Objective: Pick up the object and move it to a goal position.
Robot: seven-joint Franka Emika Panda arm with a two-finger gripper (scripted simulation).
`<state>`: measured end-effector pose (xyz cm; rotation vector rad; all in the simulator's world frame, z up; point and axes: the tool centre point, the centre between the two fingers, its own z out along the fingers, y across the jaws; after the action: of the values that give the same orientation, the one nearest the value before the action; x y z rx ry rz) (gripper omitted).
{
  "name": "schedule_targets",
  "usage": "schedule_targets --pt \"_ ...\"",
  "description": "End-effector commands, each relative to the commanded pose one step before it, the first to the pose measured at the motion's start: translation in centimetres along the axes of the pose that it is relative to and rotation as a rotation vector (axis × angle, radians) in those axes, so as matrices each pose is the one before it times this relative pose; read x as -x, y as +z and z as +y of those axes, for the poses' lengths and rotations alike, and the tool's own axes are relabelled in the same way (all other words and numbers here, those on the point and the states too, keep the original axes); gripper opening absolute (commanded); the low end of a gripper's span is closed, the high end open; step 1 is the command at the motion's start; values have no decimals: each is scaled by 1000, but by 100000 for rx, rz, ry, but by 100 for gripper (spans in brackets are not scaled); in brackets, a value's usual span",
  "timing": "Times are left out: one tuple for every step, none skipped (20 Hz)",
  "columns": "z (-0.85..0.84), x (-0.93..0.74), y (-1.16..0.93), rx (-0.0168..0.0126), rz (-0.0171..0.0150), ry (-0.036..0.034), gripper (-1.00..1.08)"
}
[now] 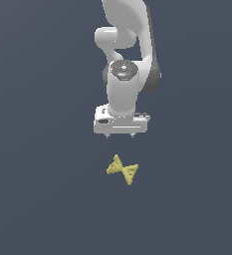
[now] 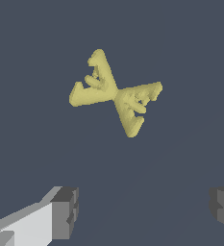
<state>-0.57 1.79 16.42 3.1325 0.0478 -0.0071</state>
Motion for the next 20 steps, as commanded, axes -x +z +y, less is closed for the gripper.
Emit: schedule_targets --pt "1 0 0 0 0 0 100" --pt "-69 -8 -5 2 20 -182 100" --pt "-206 -24 -15 1 58 -541 100" --pt "-335 -40 -26 2 96 -882 100" --pt "-468 -55 -37 2 135 -1220 100" --pt "-602 -71 -49 0 176 -1546 100" --pt "-667 -79 -58 -3 197 -1671 100" --pt "-544 -63 -51 -5 162 -1315 100" --pt "-412 -45 -42 -6 124 -941 100" --pt "-276 -25 -32 -6 84 -572 100" --pt "-135 -6 -20 -5 42 -214 100" --pt "8 9 -4 -2 -3 98 100" --pt "97 6 13 3 -29 167 100" --pt "87 -6 5 0 0 0 100" --pt "22 -32 39 17 -39 -255 100" --pt "14 -43 30 13 -8 -420 100" --pt "-1 -59 38 17 -5 -594 100" --pt "-7 -74 47 21 -6 -750 100" --pt "4 -87 57 24 -9 -876 100" --pt "16 -99 68 27 -15 -998 100"
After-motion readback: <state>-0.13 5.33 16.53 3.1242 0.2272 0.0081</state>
